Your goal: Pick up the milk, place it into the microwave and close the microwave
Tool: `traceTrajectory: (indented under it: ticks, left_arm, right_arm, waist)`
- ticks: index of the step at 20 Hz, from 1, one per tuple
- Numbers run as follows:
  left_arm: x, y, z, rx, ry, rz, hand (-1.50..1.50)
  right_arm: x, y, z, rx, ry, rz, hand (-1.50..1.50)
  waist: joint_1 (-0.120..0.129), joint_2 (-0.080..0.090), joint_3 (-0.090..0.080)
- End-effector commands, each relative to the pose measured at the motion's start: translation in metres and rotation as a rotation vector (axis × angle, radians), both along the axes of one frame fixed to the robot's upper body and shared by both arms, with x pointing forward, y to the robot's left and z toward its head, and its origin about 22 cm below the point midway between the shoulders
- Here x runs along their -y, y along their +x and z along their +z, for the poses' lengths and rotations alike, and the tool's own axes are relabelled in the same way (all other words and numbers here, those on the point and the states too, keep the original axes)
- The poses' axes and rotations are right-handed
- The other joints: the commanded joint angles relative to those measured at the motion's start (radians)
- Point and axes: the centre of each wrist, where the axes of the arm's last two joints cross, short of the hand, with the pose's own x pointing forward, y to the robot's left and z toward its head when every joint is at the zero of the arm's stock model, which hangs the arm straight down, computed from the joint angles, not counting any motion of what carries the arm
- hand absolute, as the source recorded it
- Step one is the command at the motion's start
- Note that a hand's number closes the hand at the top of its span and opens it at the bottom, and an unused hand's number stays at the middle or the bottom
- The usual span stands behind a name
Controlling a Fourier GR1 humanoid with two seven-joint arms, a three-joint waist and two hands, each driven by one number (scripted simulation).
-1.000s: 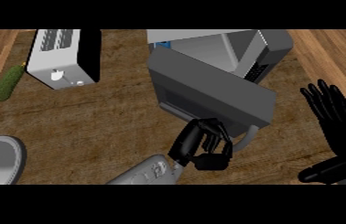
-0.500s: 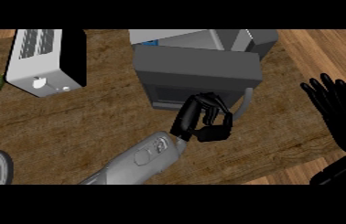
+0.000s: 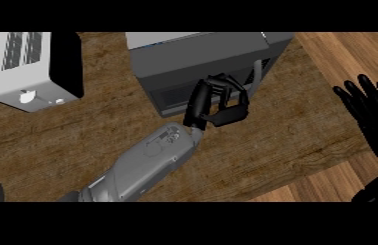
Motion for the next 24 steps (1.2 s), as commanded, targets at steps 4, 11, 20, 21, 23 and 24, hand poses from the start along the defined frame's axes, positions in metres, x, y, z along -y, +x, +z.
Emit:
traceTrajectory:
  ticks: [4,11,20,21,23,24]
  left_arm:
    - [-0.002,0.022,0.018,0.032,-0.075,0.052,1.5]
    - [-0.005,0.026,0.014,0.051,-0.096,0.075,1.5]
    - [-0.008,0.028,0.009,0.07,-0.123,0.081,1.5]
    - [-0.009,0.028,0.008,0.069,-0.125,0.094,1.5]
    - [-0.01,0.028,0.004,0.072,-0.124,0.096,1.5]
    - [-0.009,0.027,0.006,0.071,-0.134,0.084,1.5]
  right_arm:
    - [-0.001,0.008,0.019,0.023,-0.005,0.027,-1.5]
    - [0.004,0.008,0.034,0.042,-0.015,0.052,-1.5]
    - [0.004,0.01,0.044,0.05,0.011,0.06,-1.5]
    - [0.006,0.01,0.048,0.058,0.006,0.063,-1.5]
    - [0.006,0.01,0.05,0.049,0.001,0.053,-1.5]
    - [0.006,0.011,0.049,0.042,0.008,0.061,-1.5]
  waist:
    - [-0.014,0.013,0.002]
    - [-0.04,0.013,0.003]
    - [-0.045,0.018,0.005]
    - [-0.05,0.019,0.004]
    - [-0.048,0.02,0.003]
    - [-0.049,0.024,0.004]
